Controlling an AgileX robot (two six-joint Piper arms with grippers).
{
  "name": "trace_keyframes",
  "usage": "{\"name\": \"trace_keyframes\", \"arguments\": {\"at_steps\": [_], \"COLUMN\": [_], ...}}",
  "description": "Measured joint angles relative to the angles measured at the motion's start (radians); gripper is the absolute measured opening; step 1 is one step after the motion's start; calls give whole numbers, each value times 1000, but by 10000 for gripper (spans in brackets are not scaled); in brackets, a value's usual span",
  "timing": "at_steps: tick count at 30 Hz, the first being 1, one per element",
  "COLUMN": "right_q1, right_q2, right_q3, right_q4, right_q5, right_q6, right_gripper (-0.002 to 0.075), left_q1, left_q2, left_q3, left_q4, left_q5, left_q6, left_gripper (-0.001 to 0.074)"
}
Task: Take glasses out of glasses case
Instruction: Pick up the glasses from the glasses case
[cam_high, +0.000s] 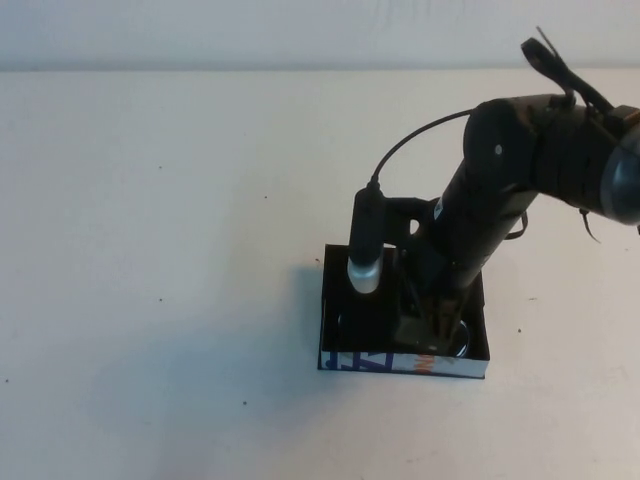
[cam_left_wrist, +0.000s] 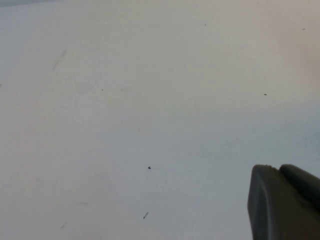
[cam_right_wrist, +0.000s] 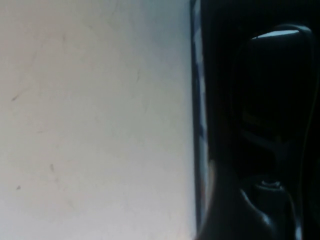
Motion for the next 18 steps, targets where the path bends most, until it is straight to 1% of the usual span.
{"name": "trace_keyframes", "arguments": {"at_steps": [7,18], "right_q1": [11,11], "right_q2": [57,116], "right_q3": [-2,-2], "right_q4": [-4,-4], "right_q5": [-106,-120], "right_q6": [-3,-3], "right_gripper": [301,294], "left_q1": [0,0], "left_q2": [0,0], "left_q3": [0,0], "left_q4": [0,0], "left_q5": [0,0], "left_q6": [0,0], "left_gripper": [-4,-4]}}
